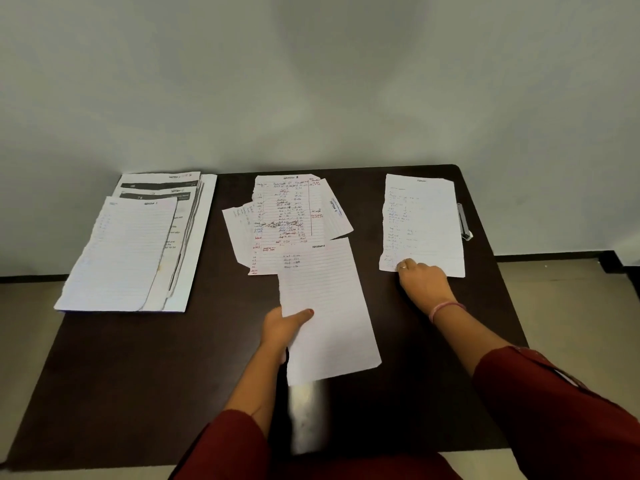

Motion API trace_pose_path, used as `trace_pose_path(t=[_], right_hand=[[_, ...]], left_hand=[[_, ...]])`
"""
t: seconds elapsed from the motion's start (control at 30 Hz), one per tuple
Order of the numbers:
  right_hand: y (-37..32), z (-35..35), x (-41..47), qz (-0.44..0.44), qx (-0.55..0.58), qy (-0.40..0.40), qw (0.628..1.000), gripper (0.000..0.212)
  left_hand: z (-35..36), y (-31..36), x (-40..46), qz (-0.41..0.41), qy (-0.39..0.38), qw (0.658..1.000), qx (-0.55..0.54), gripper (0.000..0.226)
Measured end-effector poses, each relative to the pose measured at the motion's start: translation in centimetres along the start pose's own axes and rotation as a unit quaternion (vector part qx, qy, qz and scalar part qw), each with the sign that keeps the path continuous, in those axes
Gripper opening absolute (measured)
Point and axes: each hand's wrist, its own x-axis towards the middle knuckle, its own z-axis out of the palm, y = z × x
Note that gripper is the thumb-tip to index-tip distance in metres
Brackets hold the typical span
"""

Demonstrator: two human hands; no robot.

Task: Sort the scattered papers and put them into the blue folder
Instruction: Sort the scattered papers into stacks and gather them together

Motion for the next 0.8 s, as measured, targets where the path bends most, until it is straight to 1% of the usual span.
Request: trace_pose_path(t=[0.1, 0.17, 0.2, 0.27, 0.3, 0.37, 0.4, 0.47, 0.5, 0.53, 0.57, 0.7, 0.73, 0.8], right_hand=[[-0.3, 0.3, -0.3, 0.043, 0.063, 0.014, 0.997, 0.028], [-0.8, 0.2, -0.5, 0.086, 0.124, 0.035, 0.988, 0.024], [-1.2, 0.0, -0.6, 0.107, 0.169, 0.060, 0.978, 0.023], [-2.2, -0.7, -1.4, 0.136, 0.291, 0.108, 0.941, 0.020], [-2.7, -1.2, -1.9, 0.132, 0.345, 0.125, 0.921, 0.019], [-4.4, -1.7, -3.4, 0.095, 0.398, 0.137, 0.902, 0.019], [-5.5, -1.7, -4.3, 0.071, 0.401, 0.160, 0.899, 0.020], [-7.9, -1.2, -5.9, 0.006, 0.368, 0.251, 0.895, 0.017], [-9.0, -0.7, -6.5, -0.029, 0.353, 0.279, 0.893, 0.016], [-9.9, -0.3, -7.0, -0.051, 0.342, 0.290, 0.892, 0.017], [-10.7, 0.1, -7.3, -0.065, 0.335, 0.284, 0.896, 0.019], [-12.8, 0.6, -8.4, -0.110, 0.300, 0.228, 0.920, 0.013], [-13.1, 0.7, -8.6, -0.125, 0.302, 0.218, 0.920, 0.009], [-13.7, 0.8, -9.2, -0.147, 0.313, 0.197, 0.917, 0.012]], left_hand=[[-0.6, -0.2, 0.3, -0.034, -0.029, 0.998, -0.046, 0.028], [-0.8, -0.4, 0.4, -0.048, -0.032, 0.996, -0.065, 0.033], [-0.9, -0.4, 0.5, -0.054, -0.028, 0.996, -0.071, 0.034], [-1.1, -0.4, 0.7, -0.060, -0.029, 0.994, -0.081, 0.035], [-1.1, -0.4, 0.7, -0.060, -0.033, 0.994, -0.089, 0.034], [-1.2, -0.5, 0.8, -0.060, -0.041, 0.992, -0.104, 0.032], [-1.3, -0.5, 0.8, -0.059, -0.045, 0.991, -0.110, 0.032], [-1.4, -0.3, 0.7, -0.058, -0.056, 0.991, -0.111, 0.034], [-1.4, -0.1, 0.6, -0.057, -0.060, 0.991, -0.107, 0.035], [-1.4, -0.1, 0.5, -0.056, -0.061, 0.991, -0.103, 0.036], [-1.4, -0.1, 0.5, -0.055, -0.059, 0.991, -0.103, 0.036], [-1.3, -0.3, 0.7, -0.047, -0.045, 0.994, -0.089, 0.039], [-1.3, -0.5, 0.8, -0.049, -0.048, 0.994, -0.090, 0.038], [-1.3, -0.6, 0.9, -0.050, -0.051, 0.994, -0.088, 0.035]])
